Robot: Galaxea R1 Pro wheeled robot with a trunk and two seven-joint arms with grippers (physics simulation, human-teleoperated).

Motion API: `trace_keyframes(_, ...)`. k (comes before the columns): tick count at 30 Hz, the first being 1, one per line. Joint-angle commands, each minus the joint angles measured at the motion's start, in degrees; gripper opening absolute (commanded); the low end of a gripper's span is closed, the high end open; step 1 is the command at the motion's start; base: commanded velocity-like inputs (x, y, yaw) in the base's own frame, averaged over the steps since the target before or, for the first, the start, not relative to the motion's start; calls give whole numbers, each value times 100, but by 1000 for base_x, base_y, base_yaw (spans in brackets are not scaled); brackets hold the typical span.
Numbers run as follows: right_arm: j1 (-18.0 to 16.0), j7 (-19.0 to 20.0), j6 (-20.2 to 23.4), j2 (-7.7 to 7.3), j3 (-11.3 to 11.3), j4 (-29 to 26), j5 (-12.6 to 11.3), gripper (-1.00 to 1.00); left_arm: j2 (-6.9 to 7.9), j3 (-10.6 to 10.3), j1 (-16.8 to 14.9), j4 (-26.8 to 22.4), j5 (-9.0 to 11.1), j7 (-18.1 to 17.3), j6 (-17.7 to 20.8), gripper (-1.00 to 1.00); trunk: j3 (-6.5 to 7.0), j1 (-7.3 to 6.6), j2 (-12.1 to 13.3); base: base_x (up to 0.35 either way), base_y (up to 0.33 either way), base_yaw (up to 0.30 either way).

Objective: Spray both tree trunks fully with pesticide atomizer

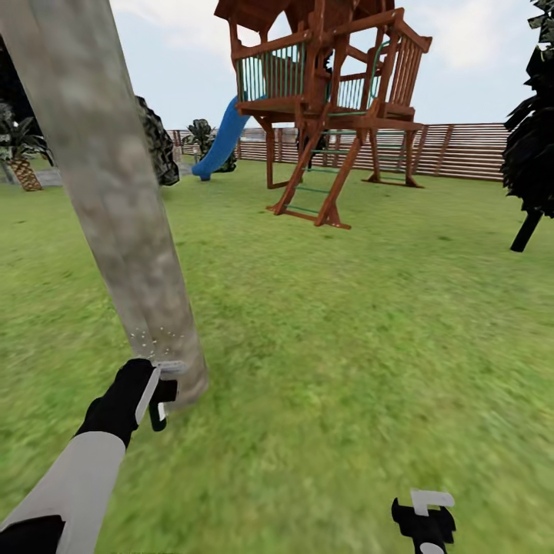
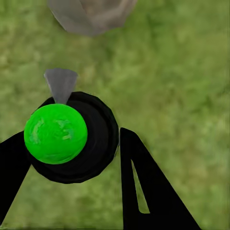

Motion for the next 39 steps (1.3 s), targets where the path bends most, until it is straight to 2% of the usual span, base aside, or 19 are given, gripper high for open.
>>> trace_keyframes(1,-4,-18,-21,-1,-48,10,60,100,12,10,-3,-1,-13,-19,23,-100,-5,0,-2,94,-278,274)
trace_keyframes(5,-4,-18,-21,-1,-48,10,60,100,46,17,-1,25,-14,-6,24,-100,-5,0,-2,96,-278,276)
trace_keyframes(9,-4,-18,-24,-1,-48,10,60,100,200,20,6,30,-14,-1,24,-100,-5,0,-2,98,-278,277)
trace_keyframes(11,-4,-18,-21,-1,-48,10,60,100,228,20,7,37,-14,-1,24,-100,-5,0,-2,101,-278,277)
trace_keyframes(15,-4,-18,-24,-9,-48,10,60,100,219,15,8,38,8,-1,16,-100,-5,0,-2,112,-278,166)
trace_keyframes(30,-4,-18,-23,-10,-48,10,60,100,172,12,-1,29,17,-1,15,-100,-5,0,-2,186,-232,2)
trace_keyframes(34,-4,-18,-23,-10,-48,10,62,100,201,17,11,76,7,4,15,-100,-5,0,-2,204,-212,111)
trace_keyframes(39,-4,-18,-19,-8,-48,11,61,100,233,27,363,166,-4,0,-17,-100,-5,0,-2,56,-264,265)
